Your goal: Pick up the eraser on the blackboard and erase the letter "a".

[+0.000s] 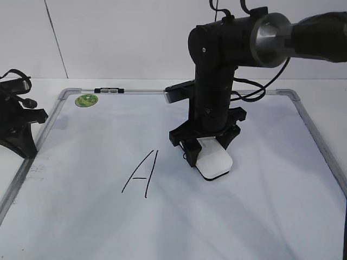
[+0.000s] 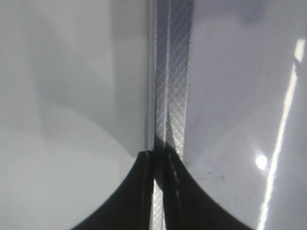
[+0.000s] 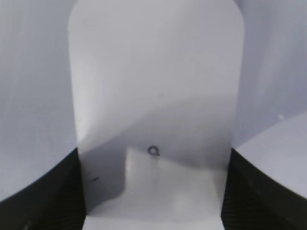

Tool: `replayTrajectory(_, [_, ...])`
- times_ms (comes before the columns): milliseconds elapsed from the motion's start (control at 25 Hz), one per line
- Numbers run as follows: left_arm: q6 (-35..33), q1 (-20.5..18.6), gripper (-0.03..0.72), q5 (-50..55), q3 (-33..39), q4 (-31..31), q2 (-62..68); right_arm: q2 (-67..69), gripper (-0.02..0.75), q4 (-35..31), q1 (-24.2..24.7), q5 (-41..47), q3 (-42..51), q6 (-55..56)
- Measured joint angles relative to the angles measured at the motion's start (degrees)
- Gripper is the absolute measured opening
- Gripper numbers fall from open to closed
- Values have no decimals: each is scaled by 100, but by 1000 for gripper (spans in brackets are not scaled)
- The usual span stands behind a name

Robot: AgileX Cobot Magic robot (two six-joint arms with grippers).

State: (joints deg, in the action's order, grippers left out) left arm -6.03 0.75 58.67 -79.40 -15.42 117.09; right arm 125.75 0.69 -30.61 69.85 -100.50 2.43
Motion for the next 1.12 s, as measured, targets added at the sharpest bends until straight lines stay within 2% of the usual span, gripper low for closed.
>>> replayTrajectory(520, [0,0,16,0,0,0,0,6,561,-69,-18,0,0,20])
replayTrajectory(840, [0,0,16,0,0,-11,0,14,561,-69,-375,-35,0,20])
replayTrajectory(1120, [0,0,16,0,0,-21,0,14,561,49,-469,-42,-9,45])
